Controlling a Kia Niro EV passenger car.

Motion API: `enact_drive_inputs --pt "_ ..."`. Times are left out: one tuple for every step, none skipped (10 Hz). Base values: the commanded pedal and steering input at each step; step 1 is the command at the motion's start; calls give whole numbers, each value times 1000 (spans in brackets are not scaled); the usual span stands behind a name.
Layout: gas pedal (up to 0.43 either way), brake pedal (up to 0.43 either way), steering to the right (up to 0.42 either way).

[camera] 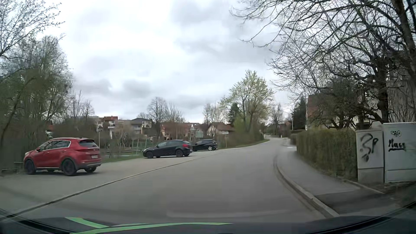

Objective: Follow the waypoints while adhering to traffic rules and regulations

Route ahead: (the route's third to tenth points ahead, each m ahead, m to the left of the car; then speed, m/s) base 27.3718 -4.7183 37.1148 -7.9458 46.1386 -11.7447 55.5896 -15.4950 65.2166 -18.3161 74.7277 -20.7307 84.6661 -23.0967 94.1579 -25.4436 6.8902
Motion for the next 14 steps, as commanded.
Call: enact_drive_inputs --pt "150 0 66" --pt "150 0 67" --pt "150 0 68" --pt "150 0 68" --pt "138 0 68" --pt "138 0 67" --pt "118 0 67" --pt "98 0 67" --pt "67 0 67" --pt "67 0 67" --pt "59 0 67" --pt "59 0 67" --pt "39 0 67" --pt "39 0 67"
